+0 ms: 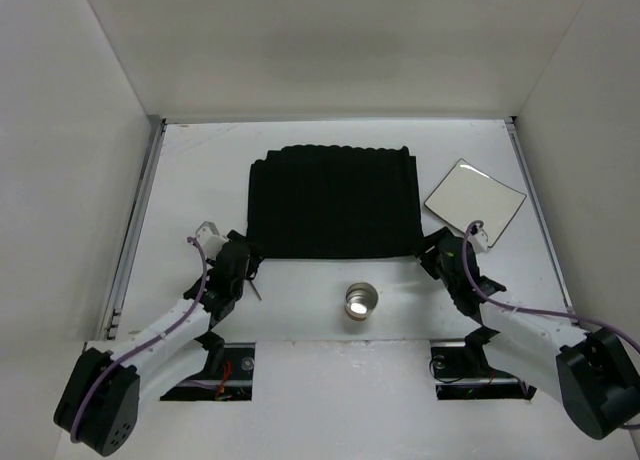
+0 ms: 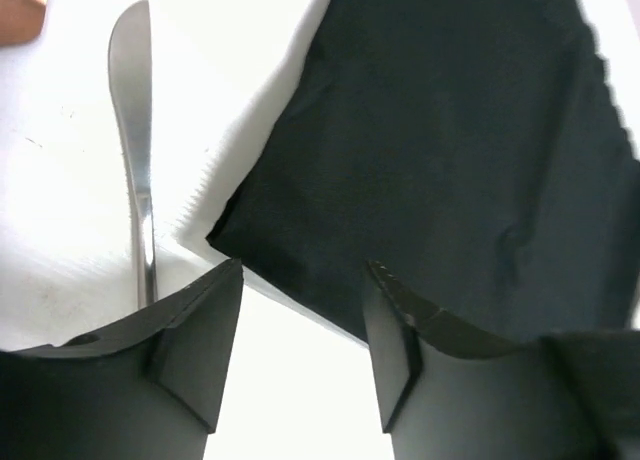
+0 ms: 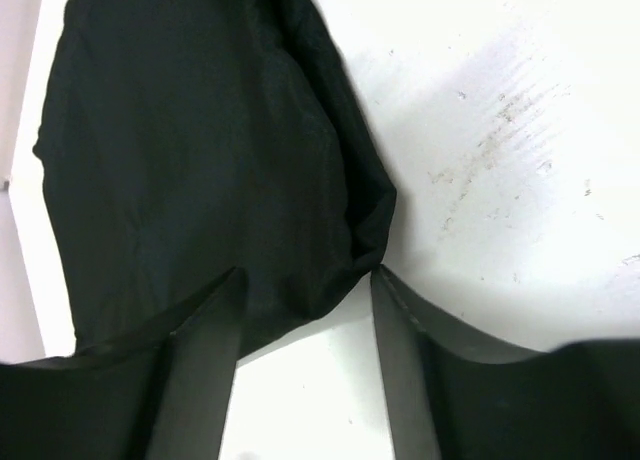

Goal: Set the dinner table for one person

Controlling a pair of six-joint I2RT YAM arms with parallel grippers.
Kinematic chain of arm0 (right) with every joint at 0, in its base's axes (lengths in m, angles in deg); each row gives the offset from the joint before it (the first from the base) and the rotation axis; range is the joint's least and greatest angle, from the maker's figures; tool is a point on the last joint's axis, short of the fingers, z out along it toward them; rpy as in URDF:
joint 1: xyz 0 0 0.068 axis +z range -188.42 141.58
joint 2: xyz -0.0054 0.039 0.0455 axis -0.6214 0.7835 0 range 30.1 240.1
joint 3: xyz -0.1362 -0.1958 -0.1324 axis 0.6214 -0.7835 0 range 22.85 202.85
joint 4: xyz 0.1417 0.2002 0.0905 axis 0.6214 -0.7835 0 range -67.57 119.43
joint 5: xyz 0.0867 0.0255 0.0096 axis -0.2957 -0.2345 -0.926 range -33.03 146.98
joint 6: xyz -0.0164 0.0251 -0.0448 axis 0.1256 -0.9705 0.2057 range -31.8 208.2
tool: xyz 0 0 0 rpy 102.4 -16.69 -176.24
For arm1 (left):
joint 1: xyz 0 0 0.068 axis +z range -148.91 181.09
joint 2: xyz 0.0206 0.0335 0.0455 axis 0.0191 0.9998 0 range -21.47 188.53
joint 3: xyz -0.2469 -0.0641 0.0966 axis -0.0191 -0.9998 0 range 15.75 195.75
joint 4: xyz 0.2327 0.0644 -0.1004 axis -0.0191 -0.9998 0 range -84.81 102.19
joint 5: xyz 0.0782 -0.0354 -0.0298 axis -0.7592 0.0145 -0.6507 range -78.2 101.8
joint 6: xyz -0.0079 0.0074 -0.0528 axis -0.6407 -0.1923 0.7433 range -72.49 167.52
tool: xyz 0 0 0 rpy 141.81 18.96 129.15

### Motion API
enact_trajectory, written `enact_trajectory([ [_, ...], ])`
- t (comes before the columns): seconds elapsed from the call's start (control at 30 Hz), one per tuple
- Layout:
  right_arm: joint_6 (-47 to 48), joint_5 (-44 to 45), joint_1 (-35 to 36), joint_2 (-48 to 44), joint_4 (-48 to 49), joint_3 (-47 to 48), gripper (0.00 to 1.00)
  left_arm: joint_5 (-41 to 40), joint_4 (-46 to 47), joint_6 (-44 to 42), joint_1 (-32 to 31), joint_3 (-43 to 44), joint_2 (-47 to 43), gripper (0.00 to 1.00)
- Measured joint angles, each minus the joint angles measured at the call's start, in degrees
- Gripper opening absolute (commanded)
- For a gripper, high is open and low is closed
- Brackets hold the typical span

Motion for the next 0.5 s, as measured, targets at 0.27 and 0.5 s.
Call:
enact_trajectory([
  [0.27,6.80,0.87,-0.83,-14.45,-8.81,1.55,0.76,-1.88,-7.37,-3.23,-2.86,2.14,-12.55,0.46],
  [0.5,12.20,-2.43,-11.61,-23.89,-9.27,1.92,0.02,-3.08,-2.43,-9.01,-9.81,4.15,-6.23,0.16],
])
